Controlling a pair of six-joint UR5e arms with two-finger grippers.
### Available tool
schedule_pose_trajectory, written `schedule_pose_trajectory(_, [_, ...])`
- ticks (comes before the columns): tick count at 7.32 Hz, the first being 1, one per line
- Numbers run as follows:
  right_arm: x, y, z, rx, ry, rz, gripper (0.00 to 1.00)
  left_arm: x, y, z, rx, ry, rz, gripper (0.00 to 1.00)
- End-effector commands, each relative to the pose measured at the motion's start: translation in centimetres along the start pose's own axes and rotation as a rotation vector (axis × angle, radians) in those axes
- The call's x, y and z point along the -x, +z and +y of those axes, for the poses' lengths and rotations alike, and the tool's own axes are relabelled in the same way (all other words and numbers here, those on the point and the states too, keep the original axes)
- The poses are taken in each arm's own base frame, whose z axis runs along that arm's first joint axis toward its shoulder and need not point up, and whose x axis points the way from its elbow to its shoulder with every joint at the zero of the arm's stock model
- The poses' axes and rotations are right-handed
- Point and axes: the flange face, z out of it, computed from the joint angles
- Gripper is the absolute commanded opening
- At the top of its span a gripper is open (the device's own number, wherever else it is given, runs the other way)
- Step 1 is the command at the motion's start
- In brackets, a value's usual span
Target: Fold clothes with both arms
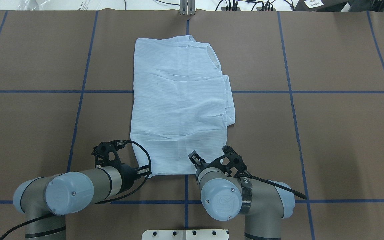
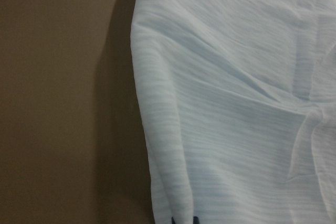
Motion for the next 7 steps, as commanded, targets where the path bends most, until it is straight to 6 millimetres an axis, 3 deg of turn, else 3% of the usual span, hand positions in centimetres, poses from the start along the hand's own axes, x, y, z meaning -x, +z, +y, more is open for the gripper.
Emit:
schedule_pose_trajectory(1, [-0.1, 0.1, 0.0, -0.004, -0.004, 0.004, 0.84, 0.0, 0.0, 0.0, 0.000, 0.000, -0.001, 0.00])
schedule_pose_trajectory(5, [0.5, 0.0, 0.5, 0.004, 0.010, -0.007, 0.84, -0.1, -0.1, 0.1, 0.002, 0.000, 0.002, 0.00])
schedule_pose_trajectory(7, [2.5, 0.9, 2.8, 0.003, 0.017, -0.006, 0.82, -0.1, -0.1, 0.1, 0.002, 0.000, 0.002, 0.00])
